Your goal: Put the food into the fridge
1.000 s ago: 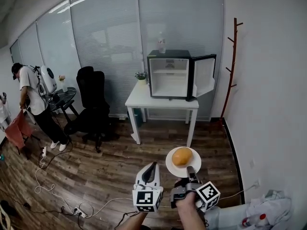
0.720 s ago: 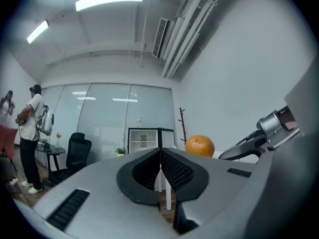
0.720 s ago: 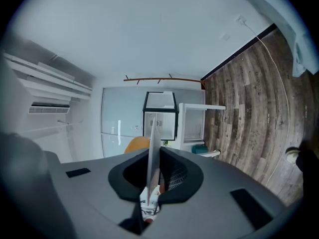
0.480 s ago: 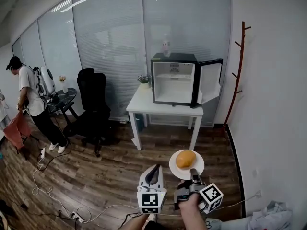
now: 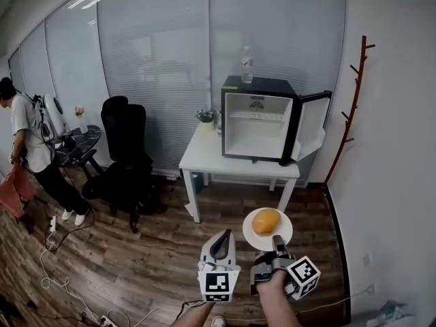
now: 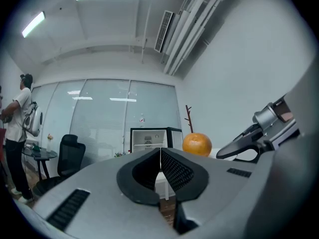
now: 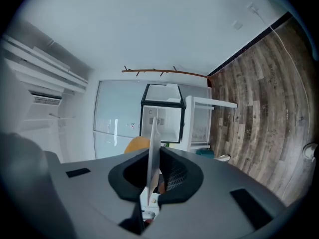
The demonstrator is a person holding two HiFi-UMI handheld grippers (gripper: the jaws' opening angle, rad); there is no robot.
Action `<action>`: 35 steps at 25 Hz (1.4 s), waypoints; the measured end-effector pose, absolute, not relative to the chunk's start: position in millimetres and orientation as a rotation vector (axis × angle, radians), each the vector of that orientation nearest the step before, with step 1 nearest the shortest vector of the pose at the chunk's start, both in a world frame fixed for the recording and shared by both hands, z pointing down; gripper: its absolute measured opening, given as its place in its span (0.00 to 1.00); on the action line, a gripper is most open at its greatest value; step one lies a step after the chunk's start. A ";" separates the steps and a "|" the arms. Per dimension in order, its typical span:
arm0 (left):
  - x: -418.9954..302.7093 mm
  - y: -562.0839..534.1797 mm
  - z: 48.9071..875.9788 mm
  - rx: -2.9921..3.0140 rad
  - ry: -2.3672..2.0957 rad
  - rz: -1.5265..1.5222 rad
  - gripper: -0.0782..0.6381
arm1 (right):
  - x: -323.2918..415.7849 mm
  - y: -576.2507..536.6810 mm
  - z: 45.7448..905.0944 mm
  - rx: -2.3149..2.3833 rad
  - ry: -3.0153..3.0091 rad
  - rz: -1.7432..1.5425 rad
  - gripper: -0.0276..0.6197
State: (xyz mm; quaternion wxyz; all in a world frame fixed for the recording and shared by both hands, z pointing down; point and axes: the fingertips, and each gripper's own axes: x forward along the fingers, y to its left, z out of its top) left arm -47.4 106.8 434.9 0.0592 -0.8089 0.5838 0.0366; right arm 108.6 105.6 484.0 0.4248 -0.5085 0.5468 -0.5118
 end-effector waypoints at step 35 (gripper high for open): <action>22.4 -289.9 416.1 -2.378 1.865 0.099 0.15 | 185.8 -302.3 466.0 -1.184 1.383 -1.331 0.11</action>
